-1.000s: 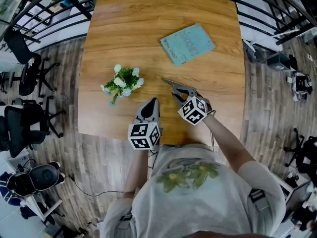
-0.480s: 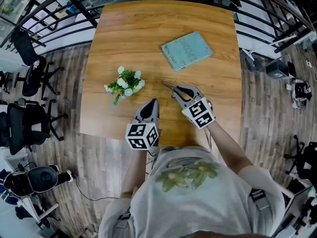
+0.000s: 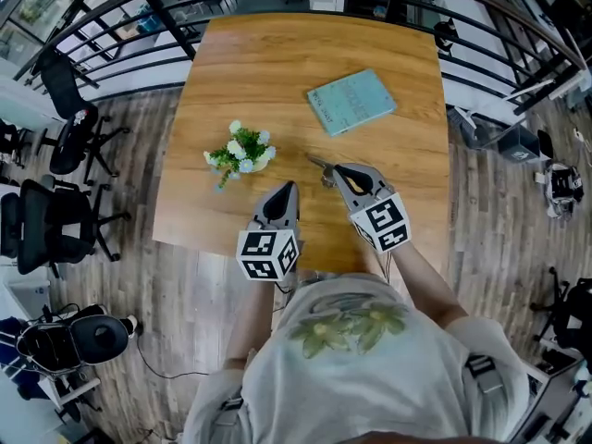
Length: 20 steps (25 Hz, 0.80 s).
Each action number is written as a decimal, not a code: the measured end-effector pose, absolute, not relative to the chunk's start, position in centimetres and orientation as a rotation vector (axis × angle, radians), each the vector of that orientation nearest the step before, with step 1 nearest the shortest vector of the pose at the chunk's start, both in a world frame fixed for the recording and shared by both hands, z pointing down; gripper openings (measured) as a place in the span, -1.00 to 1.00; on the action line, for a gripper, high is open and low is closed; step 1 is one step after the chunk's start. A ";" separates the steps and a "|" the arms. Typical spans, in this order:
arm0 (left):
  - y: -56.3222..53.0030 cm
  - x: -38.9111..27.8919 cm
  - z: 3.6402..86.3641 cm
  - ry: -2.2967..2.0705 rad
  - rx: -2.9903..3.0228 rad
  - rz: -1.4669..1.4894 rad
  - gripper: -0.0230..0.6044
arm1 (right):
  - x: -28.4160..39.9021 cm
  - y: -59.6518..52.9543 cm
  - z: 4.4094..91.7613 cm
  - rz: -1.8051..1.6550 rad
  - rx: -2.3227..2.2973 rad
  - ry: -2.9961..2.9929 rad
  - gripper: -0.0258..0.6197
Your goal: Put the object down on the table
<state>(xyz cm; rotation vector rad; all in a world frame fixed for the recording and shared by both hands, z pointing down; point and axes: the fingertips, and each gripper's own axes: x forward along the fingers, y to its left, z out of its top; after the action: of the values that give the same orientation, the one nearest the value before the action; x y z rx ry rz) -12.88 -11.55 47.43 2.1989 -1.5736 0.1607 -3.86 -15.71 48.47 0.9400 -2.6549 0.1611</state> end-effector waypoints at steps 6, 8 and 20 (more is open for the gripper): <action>-9.8 -12.7 46.0 -1.602 2.220 0.133 -0.88 | -3.6 -13.2 47.5 0.147 0.911 -2.663 -0.90; -9.4 -12.7 45.8 -1.607 2.220 0.127 -0.88 | -3.6 -12.6 47.5 0.147 0.906 -2.659 -0.90; -7.7 -11.9 45.0 -1.614 2.236 0.129 -0.88 | -2.9 -10.7 47.5 0.145 0.910 -2.656 -0.90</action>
<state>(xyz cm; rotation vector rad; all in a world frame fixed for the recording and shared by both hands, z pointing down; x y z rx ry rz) -11.90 -7.66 44.96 2.2365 -1.6142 0.1291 -2.85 -10.67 47.45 0.9102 -2.6561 0.1453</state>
